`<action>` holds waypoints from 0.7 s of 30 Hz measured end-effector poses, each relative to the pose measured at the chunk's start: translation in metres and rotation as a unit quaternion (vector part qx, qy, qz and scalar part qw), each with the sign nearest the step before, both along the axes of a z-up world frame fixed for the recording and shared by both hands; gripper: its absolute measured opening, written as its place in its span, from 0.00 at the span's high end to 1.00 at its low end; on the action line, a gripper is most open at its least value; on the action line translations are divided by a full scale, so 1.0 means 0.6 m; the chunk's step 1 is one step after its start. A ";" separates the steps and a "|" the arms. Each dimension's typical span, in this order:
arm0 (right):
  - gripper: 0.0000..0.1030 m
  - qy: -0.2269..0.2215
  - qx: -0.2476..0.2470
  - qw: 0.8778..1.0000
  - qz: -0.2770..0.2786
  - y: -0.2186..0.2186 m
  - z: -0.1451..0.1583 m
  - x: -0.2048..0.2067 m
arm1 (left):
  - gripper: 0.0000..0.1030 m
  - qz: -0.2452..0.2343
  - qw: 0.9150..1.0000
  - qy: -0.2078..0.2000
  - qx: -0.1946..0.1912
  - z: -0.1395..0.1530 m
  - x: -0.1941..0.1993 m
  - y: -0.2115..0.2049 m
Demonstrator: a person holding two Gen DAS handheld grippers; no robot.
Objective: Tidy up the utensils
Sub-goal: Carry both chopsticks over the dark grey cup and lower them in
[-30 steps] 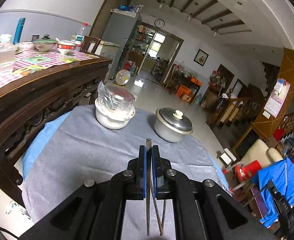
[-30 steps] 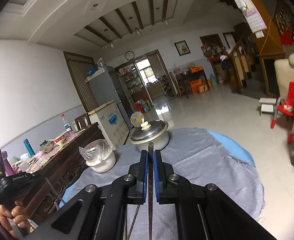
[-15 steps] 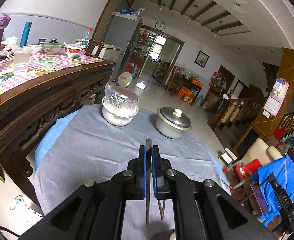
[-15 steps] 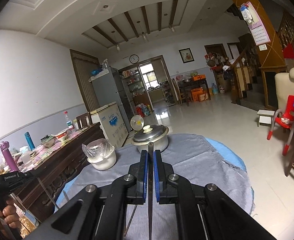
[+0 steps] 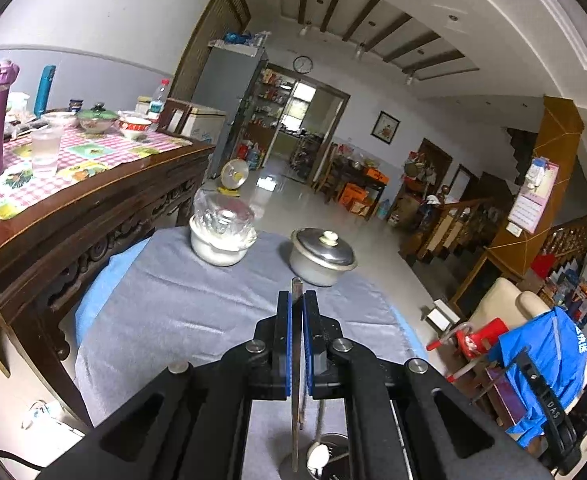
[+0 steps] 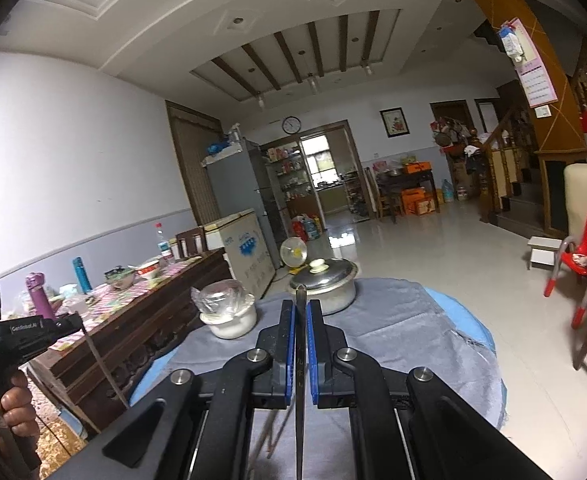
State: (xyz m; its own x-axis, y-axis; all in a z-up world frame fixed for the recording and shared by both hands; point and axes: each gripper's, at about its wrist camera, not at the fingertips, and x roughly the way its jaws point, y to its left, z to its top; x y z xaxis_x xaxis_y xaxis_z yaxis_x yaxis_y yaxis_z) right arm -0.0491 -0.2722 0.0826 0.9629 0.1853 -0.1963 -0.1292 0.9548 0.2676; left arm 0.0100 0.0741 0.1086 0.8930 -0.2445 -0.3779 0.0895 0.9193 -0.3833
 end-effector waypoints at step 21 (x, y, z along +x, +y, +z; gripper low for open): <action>0.94 -0.028 -0.005 0.997 0.076 0.102 0.024 -0.010 | 0.95 -0.034 0.999 -0.012 -0.003 0.011 -0.015 -0.057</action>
State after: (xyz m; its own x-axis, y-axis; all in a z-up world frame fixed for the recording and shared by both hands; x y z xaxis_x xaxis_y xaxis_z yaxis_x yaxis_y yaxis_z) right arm -0.0550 -0.2108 0.0970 0.9332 0.3282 -0.1463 -0.2871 0.9259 0.2457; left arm 0.0011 0.0399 0.1153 0.8831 -0.3069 -0.3549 0.1603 0.9083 -0.3865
